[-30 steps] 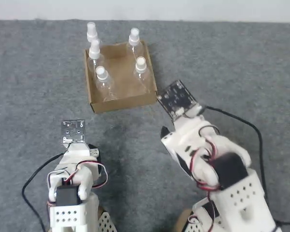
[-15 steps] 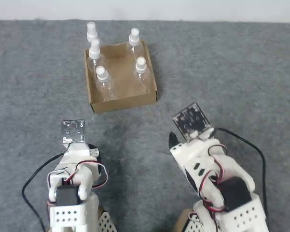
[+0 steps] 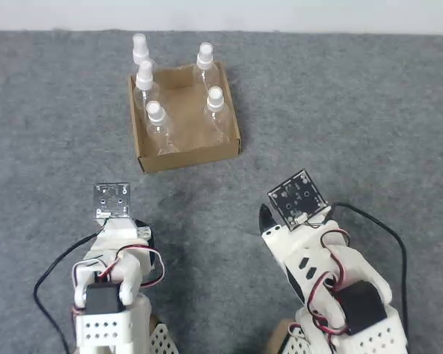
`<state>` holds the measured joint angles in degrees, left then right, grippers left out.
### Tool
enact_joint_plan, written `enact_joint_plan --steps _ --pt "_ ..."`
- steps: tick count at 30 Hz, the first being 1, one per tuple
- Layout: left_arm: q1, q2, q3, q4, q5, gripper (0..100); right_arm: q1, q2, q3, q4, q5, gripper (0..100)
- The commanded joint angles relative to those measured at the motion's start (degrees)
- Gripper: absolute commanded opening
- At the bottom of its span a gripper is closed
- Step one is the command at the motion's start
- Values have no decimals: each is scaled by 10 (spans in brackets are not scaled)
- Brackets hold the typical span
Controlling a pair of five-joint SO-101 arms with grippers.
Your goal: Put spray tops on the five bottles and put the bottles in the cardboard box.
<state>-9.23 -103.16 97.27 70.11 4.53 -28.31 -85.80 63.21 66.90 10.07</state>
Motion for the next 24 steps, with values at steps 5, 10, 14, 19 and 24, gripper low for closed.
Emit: enact_joint_plan --steps 5,10,14,19,24 --pt "-2 2 -7 4 -7 12 23 -9 -6 -8 10 6" --pt "-2 2 -7 4 -7 12 93 -9 0 -14 10 6" --pt "-2 2 -7 4 -7 12 118 -10 25 -15 10 6" --pt "-2 2 -7 4 -7 12 158 -10 33 -15 8 6" --pt "-2 2 -7 4 -7 12 175 -10 58 -15 6 6"
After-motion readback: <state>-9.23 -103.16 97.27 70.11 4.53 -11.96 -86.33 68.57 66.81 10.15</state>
